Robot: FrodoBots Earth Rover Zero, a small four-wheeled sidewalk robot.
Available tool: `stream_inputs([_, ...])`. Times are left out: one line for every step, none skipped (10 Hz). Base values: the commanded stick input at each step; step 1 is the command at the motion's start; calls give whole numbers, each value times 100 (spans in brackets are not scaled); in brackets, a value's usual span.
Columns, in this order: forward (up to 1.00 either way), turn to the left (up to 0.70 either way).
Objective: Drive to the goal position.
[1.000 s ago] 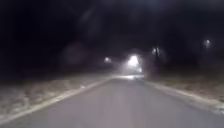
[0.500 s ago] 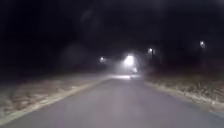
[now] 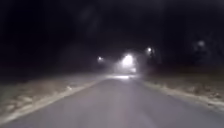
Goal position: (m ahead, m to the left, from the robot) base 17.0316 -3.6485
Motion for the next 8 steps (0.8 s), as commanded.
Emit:
stream_inputs([100, 7])
stream_inputs([100, 12])
stream_inputs([100, 21])
stream_inputs([100, 13])
stream_inputs([100, 11])
stream_inputs([100, 9])
stream_inputs([100, 7])
stream_inputs([100, 5])
